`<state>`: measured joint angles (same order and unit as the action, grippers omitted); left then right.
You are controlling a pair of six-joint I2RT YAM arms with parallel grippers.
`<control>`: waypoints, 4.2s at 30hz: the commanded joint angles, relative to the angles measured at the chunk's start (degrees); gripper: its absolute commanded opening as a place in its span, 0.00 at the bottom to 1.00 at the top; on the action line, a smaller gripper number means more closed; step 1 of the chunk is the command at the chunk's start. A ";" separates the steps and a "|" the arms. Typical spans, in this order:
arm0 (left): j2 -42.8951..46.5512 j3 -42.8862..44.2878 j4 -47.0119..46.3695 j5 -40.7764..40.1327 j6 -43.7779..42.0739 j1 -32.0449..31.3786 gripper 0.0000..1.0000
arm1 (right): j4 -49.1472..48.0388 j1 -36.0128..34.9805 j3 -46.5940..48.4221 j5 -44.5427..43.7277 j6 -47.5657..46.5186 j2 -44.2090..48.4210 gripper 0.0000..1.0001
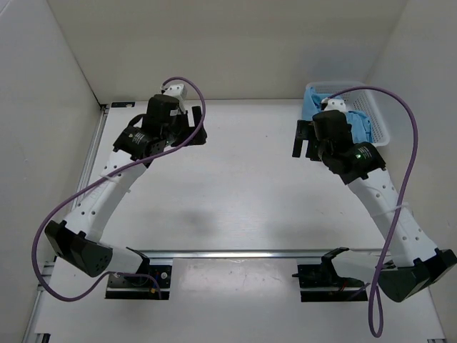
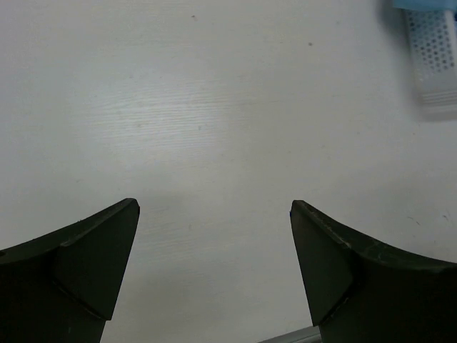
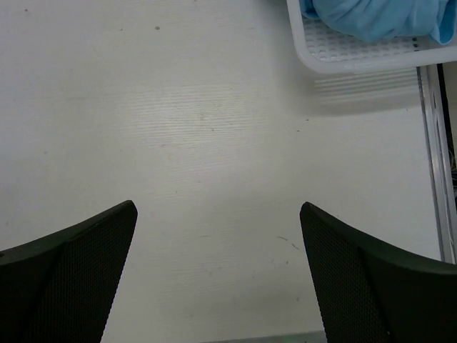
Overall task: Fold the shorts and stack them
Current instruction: Grab the shorts from the pile, then move the shorts to the center of the board, then flatten the shorts out
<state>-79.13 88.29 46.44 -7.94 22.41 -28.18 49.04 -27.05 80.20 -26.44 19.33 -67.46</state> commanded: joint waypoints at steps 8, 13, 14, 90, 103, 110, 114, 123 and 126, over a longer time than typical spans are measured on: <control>0.57 4.61 -1.61 21.01 -6.93 3.66 0.99 | -3.25 0.76 5.65 -8.63 0.36 -5.73 0.99; -1.28 4.08 -2.13 18.50 -7.65 4.28 0.99 | -2.46 12.60 18.65 -2.25 0.88 -16.98 0.56; -1.90 3.56 -2.14 16.58 -7.65 3.76 0.99 | -2.45 18.12 20.76 1.52 1.67 -21.18 0.40; 9.00 -34.31 0.77 22.70 22.30 -2.74 0.91 | -10.89 4.91 -2.60 36.19 0.79 -15.56 0.56; 0.92 -47.51 -13.03 23.85 33.31 -4.86 0.84 | -13.35 -8.02 13.47 36.72 -0.44 -41.43 0.70; -4.78 -44.18 -13.56 22.01 33.84 -4.86 0.64 | -13.88 -9.87 17.17 36.72 -0.44 -48.10 0.53; -9.36 -41.97 -14.09 22.01 31.12 -3.81 0.18 | -13.36 -9.87 18.32 36.72 -0.44 -49.26 0.14; -7.09 -27.68 -7.10 23.07 19.52 11.82 0.10 | -9.49 -5.22 37.36 38.12 -0.96 -49.26 0.00; -8.84 -8.02 1.17 21.30 15.91 17.45 0.10 | -7.65 -2.49 51.29 40.66 1.14 -50.75 0.00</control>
<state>-90.98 65.28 42.72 14.96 44.07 -14.48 40.86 -32.99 119.00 11.11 19.35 -118.96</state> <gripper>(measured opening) 0.117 0.011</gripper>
